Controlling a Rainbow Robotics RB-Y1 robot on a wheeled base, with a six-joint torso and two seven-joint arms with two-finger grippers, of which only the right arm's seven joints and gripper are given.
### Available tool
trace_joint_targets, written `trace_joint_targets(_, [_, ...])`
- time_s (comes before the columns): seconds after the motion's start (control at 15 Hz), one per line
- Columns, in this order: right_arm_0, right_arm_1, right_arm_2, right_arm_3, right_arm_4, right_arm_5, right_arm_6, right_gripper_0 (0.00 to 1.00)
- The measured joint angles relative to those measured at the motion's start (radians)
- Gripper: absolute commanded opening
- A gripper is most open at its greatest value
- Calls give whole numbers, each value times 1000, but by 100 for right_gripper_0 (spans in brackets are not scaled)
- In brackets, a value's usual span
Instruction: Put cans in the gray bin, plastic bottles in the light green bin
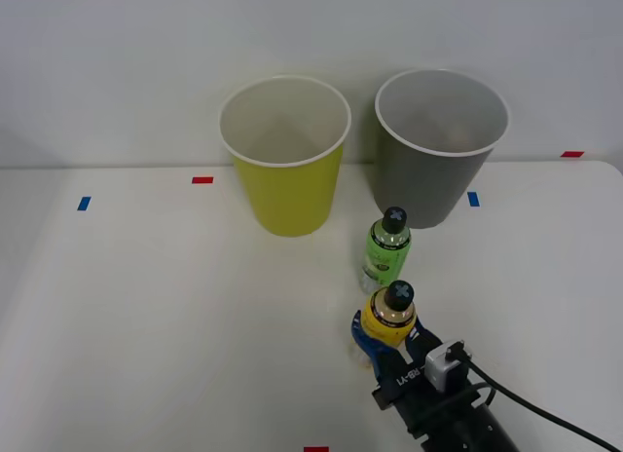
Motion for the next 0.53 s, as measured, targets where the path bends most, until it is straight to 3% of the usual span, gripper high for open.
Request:
trace_joint_targets(0.27, [51, -55, 39, -135, -63, 0, 12, 0])
trace_joint_targets(0.53, [28, -62, 67, -283, -135, 20, 0, 0])
